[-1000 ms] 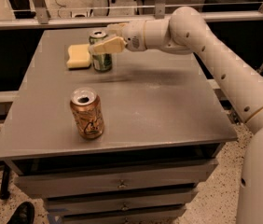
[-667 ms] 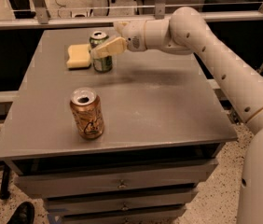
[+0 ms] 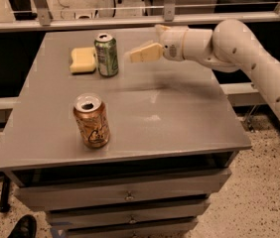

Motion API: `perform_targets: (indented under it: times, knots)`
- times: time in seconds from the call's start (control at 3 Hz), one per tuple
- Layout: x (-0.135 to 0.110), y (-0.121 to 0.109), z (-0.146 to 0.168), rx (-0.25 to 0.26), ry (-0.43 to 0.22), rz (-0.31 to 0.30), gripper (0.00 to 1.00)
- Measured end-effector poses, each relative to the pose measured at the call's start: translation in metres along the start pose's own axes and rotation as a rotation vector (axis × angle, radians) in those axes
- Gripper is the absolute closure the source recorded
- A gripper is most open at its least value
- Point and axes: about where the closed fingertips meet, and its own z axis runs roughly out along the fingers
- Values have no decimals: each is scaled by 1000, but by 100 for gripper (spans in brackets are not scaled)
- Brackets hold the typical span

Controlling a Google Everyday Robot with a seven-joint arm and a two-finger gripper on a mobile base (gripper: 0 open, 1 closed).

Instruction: Move green can near sponge

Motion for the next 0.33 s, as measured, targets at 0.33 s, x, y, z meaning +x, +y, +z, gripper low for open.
perform_targets:
  times: [0.33]
  knots:
    - [4,-14,-19,49,-4,8,0]
